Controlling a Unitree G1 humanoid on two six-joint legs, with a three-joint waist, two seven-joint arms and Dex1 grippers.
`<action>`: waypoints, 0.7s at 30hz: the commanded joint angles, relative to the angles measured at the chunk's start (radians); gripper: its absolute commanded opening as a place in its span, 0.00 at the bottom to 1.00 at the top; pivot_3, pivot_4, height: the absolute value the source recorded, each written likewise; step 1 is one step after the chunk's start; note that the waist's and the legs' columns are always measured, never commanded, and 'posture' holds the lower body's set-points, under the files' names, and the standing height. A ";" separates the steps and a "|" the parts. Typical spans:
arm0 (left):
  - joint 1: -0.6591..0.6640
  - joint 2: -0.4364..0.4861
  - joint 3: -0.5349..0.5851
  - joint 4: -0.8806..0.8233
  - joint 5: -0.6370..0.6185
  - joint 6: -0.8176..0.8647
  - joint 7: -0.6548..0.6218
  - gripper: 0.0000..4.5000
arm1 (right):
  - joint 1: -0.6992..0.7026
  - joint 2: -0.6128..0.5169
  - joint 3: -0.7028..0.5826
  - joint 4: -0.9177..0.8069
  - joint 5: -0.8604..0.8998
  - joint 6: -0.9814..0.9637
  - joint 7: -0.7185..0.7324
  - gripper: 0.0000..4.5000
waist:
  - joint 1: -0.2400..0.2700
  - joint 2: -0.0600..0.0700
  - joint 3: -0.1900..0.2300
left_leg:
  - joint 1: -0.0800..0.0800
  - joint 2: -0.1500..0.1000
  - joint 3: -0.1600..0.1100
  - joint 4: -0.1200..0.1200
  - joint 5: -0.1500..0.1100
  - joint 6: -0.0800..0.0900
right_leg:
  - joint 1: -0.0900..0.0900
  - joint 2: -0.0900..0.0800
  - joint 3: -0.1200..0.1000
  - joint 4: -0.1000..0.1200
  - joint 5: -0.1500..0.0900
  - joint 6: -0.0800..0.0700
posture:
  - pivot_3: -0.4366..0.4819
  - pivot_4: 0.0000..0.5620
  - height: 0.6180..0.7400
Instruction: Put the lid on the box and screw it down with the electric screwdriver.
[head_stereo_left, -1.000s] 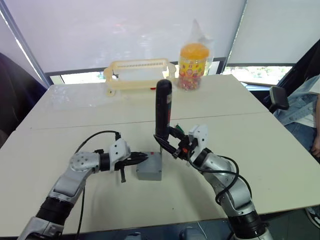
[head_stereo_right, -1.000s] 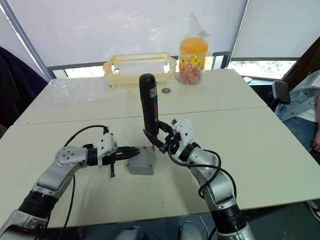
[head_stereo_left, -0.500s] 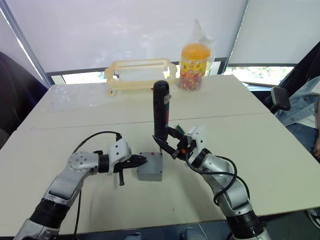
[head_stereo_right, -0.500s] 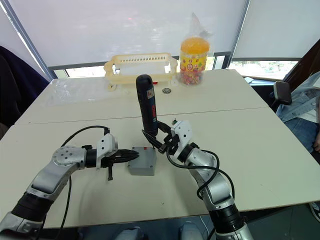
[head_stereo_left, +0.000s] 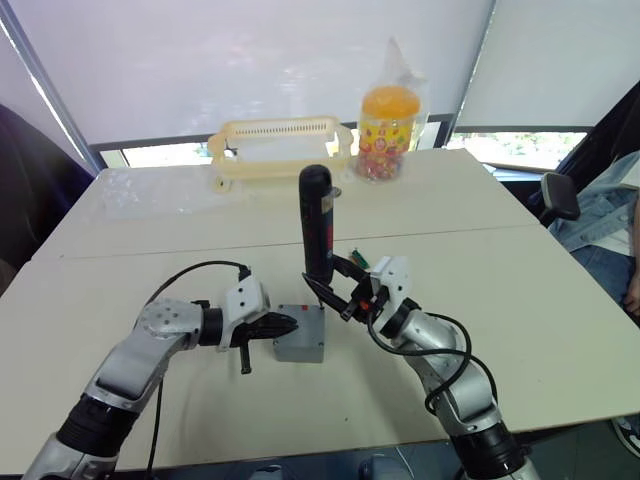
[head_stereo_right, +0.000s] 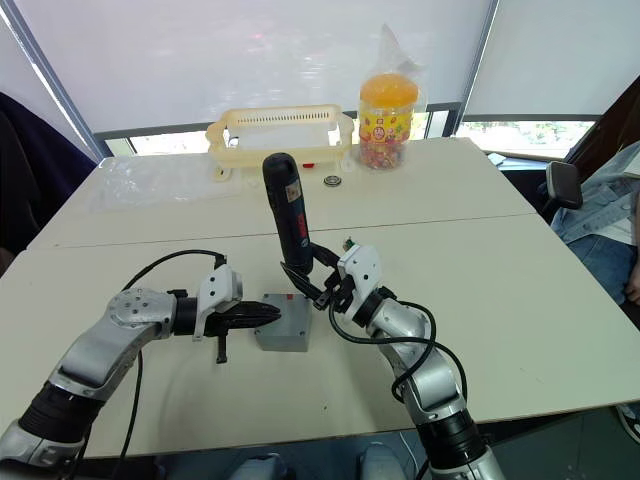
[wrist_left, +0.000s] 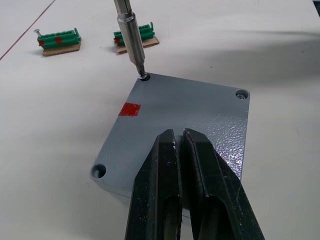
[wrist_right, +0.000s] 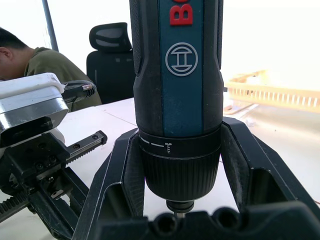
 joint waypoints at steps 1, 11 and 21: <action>0.005 0.023 -0.026 -0.011 0.017 0.046 0.001 0.06 | 0.015 -0.011 0.008 0.039 -0.022 0.012 0.002 0.39 | 0.000 -0.001 0.000 | 0.000 0.000 0.000 0.000 0.000 0.000 | 0.000 0.000 0.000 0.000 0.000 0.000 | 0.48 0.27 1.00; -0.035 0.058 -0.035 -0.077 0.024 0.132 0.007 0.06 | 0.022 -0.024 0.023 0.036 -0.029 0.015 0.008 0.39 | 0.000 -0.004 0.003 | -0.002 0.000 0.000 -0.001 0.000 0.000 | -0.002 0.000 0.000 0.000 -0.001 0.000 | 0.48 0.27 1.00; -0.070 0.089 -0.087 -0.110 0.056 0.157 0.006 0.06 | 0.023 -0.021 0.033 0.040 -0.035 0.018 0.003 0.39 | 0.000 -0.005 0.005 | -0.003 0.000 -0.001 -0.001 0.000 0.000 | -0.003 0.000 0.000 0.000 -0.001 -0.001 | 0.48 0.27 1.00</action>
